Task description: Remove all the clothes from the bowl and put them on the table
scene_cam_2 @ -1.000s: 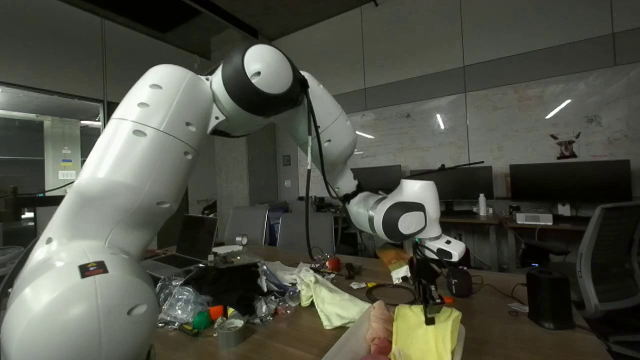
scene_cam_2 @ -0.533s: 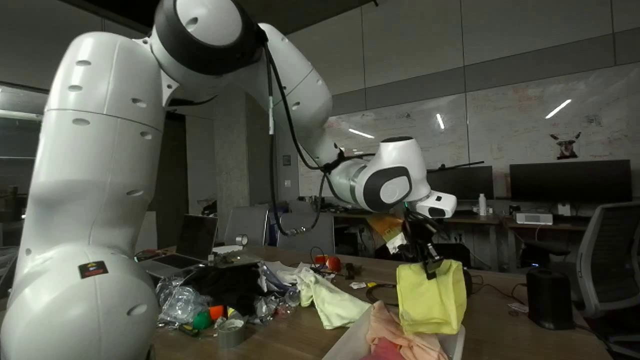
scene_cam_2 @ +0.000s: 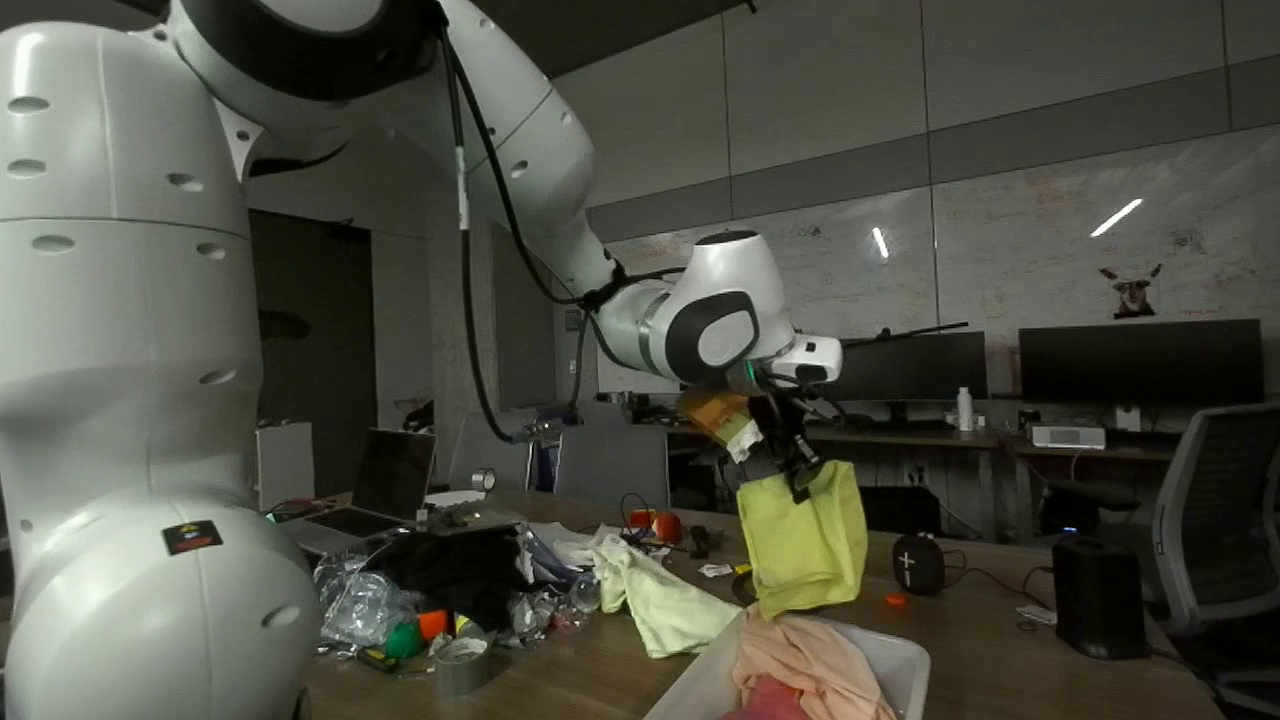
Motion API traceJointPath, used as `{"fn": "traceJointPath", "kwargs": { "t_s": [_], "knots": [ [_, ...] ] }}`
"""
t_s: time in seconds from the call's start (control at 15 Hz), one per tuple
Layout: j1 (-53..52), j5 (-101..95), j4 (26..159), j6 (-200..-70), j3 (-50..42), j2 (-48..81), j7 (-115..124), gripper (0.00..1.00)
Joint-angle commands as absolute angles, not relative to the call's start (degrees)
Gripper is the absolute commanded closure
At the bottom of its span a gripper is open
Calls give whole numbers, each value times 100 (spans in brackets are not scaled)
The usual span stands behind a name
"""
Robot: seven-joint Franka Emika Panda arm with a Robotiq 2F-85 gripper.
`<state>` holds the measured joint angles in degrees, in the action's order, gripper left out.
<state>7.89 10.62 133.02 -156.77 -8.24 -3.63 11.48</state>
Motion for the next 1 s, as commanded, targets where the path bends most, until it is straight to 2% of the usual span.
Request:
{"fn": "traceJointPath", "kwargs": {
  "t_s": [0.0, 0.73, 0.8, 0.87, 0.93],
  "knots": [
    [489, 789, 13590, -15753, -472, -574, 859, 91],
    [-606, 1042, 13930, -15686, 415, -433, -600, 91],
    [-638, 1000, 13969, -15685, 435, -437, -711, 65],
    [-651, 921, 14015, -15681, 444, -434, -852, 65],
    [-663, 904, 14057, -15730, 449, -427, -957, 60]
  ]
}}
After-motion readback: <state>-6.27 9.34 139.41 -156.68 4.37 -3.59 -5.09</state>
